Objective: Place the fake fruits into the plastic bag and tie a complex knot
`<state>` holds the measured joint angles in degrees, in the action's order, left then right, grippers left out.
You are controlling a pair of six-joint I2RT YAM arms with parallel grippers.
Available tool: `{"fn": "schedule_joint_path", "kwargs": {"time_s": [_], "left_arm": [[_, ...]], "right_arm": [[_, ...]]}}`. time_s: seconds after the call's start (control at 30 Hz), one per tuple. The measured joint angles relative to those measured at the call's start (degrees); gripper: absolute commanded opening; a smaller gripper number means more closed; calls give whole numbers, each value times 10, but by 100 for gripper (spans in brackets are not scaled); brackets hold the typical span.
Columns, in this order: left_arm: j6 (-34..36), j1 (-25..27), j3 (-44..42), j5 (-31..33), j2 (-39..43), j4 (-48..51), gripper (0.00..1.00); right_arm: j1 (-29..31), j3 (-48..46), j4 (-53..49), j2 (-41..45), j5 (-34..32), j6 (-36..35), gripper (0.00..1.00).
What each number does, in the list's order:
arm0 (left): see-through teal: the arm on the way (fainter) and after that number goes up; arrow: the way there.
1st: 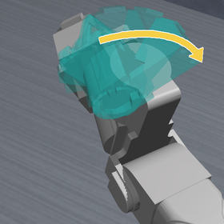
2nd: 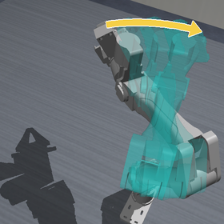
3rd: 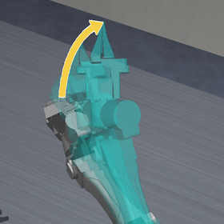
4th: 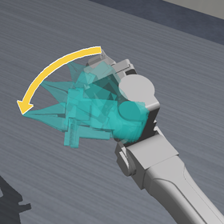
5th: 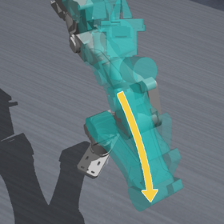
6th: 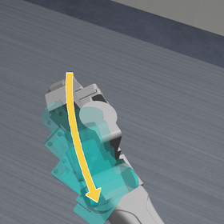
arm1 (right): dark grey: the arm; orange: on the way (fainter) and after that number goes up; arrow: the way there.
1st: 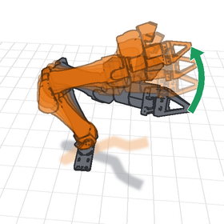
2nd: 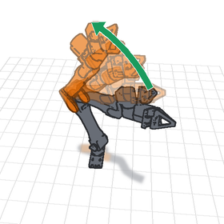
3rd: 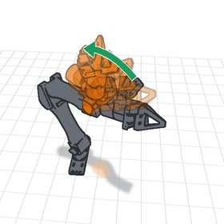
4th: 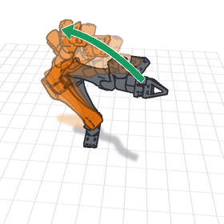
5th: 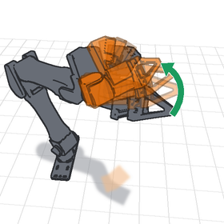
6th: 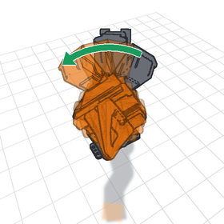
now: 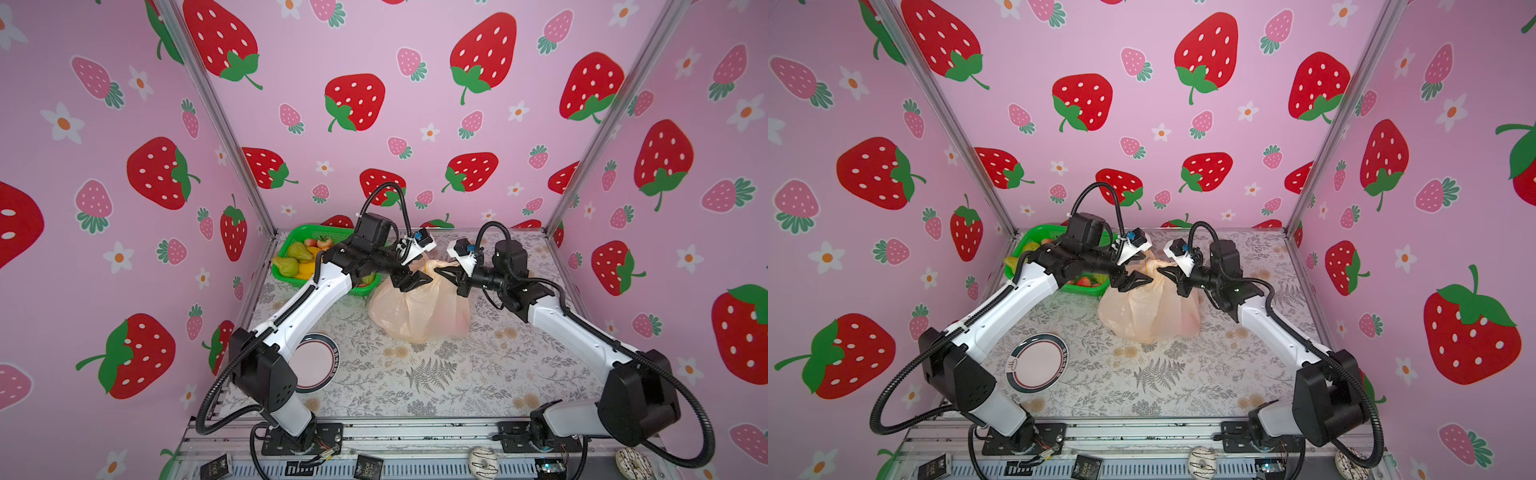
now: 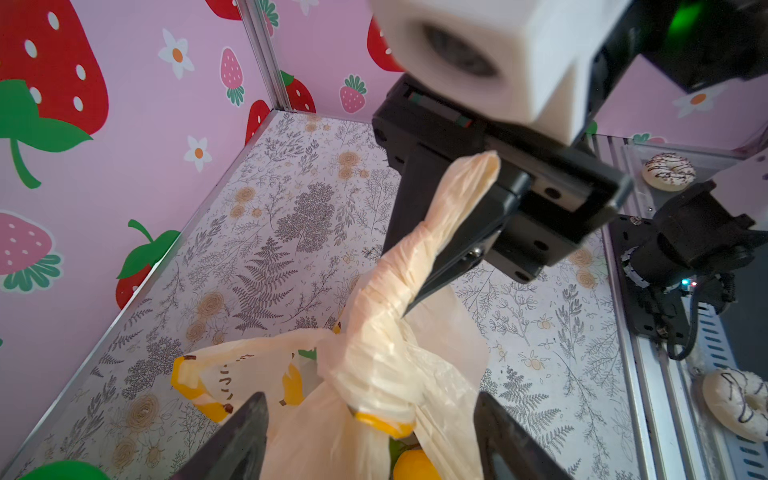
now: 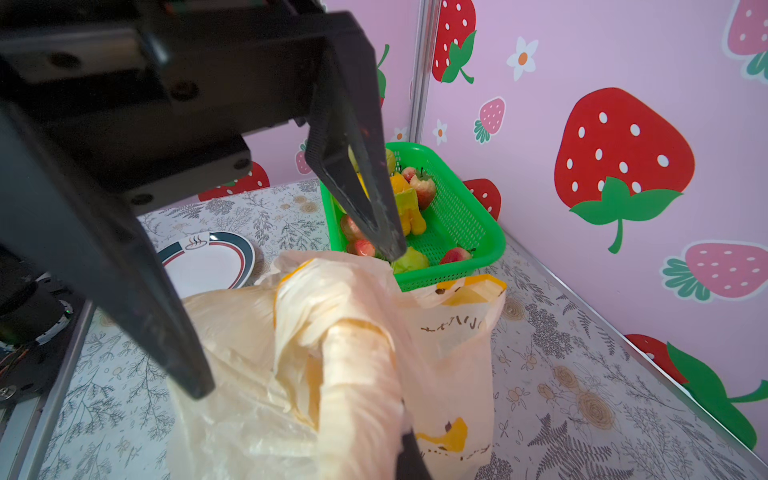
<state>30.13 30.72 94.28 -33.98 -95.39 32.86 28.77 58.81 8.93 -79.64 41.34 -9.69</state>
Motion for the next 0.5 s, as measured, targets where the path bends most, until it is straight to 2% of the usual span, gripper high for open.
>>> {"fn": "schedule_joint_path", "kwargs": {"time_s": [0.23,0.5], "left_arm": [[11,0,47,14,-53,43,58],[21,4,49,34,-58,55,38]], "right_arm": [[0,-3,1,2,0,1,0],[2,-5,9,3,2,12,0]]}}
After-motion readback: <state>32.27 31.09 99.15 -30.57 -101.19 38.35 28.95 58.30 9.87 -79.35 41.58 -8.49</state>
